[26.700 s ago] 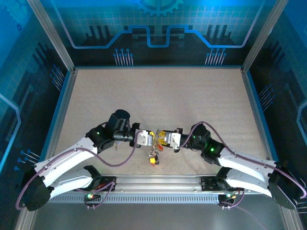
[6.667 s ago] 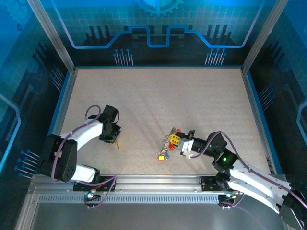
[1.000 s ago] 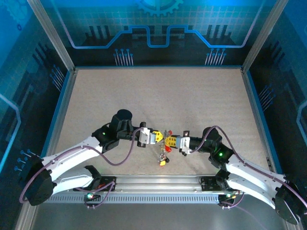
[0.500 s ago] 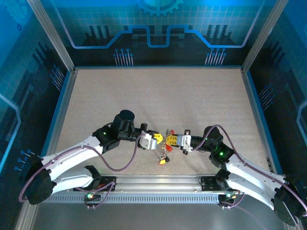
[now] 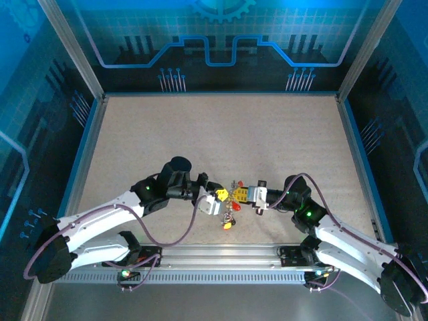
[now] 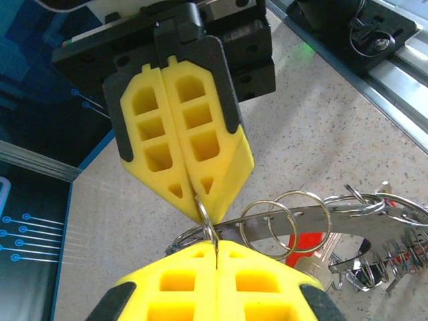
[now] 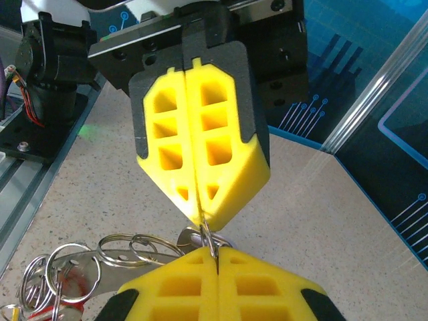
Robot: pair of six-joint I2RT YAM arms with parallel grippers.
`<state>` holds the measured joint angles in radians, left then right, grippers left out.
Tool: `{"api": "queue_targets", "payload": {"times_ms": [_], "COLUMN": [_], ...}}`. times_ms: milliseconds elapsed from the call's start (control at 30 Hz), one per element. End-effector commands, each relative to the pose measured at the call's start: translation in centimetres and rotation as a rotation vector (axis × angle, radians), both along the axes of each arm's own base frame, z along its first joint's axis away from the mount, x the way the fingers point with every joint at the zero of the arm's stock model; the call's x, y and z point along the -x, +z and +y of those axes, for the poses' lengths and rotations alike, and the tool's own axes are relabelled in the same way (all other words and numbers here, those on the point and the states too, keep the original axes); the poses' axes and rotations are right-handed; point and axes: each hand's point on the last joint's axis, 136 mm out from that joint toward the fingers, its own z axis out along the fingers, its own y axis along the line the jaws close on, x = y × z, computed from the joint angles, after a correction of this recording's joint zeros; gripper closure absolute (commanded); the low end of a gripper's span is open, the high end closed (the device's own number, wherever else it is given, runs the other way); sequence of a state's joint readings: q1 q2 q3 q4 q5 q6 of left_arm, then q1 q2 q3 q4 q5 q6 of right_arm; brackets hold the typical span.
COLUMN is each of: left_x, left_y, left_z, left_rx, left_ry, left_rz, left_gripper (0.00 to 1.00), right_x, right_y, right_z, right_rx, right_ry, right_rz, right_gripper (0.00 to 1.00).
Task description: Put the keys on the keyring
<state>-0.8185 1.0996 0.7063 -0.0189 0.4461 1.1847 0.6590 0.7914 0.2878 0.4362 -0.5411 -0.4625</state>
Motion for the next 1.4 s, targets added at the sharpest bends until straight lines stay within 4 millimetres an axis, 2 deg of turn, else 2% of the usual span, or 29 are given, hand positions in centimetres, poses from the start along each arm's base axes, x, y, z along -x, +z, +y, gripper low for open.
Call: {"api": "queue_targets", "payload": {"times_ms": [0, 133, 433, 733, 800, 833, 1133, 1367], "left_x": [1.8, 2.1, 1.4, 0.5, 0.2, 0.1, -0.3, -1.0], "left_y": [-0.5, -1.2, -2.1, -1.8, -1.1, -0.9, 0.9, 2.1], "left_z": [-0.5, -0.6, -0.5, -1.0, -1.2, -1.3, -1.7, -0.8], "left_rx": [-0.048, -0.088, -0.110, -0.043, -0.002, 0.009, 0.125, 0.205], "left_ry": [-0.087, -0.096, -0.055, 0.010, 0.044, 0.054, 0.128, 0.201], "left_rz": [-0.047, -0.096, -0.097, -0.070, -0.050, -0.034, 0.071, 0.105], "left_gripper": [1.00, 1.00, 1.00, 1.00, 0.79, 0.73, 0.66, 0.66], "right_x": [-1.0, -1.1, -0.7, -0.7, -0.7, -0.7, -0.7, -0.6], "right_y": [3.6, 3.8, 3.9, 3.8, 3.8, 3.8, 3.7, 3.7], "right_z": [-0.3, -0.7, -0.9, -1.0, -1.0, -1.0, -1.0, -1.0], "right_rx": [-0.093, -0.107, -0.116, -0.116, -0.116, -0.115, -0.112, -0.112], "right_ry": [-0.038, -0.052, -0.048, -0.051, -0.052, -0.053, -0.052, -0.050], "right_rz": [-0.077, -0.083, -0.107, -0.106, -0.106, -0.105, -0.104, -0.104], "right_gripper": [1.00, 1.00, 1.00, 1.00, 1.00, 1.00, 1.00, 1.00]}}
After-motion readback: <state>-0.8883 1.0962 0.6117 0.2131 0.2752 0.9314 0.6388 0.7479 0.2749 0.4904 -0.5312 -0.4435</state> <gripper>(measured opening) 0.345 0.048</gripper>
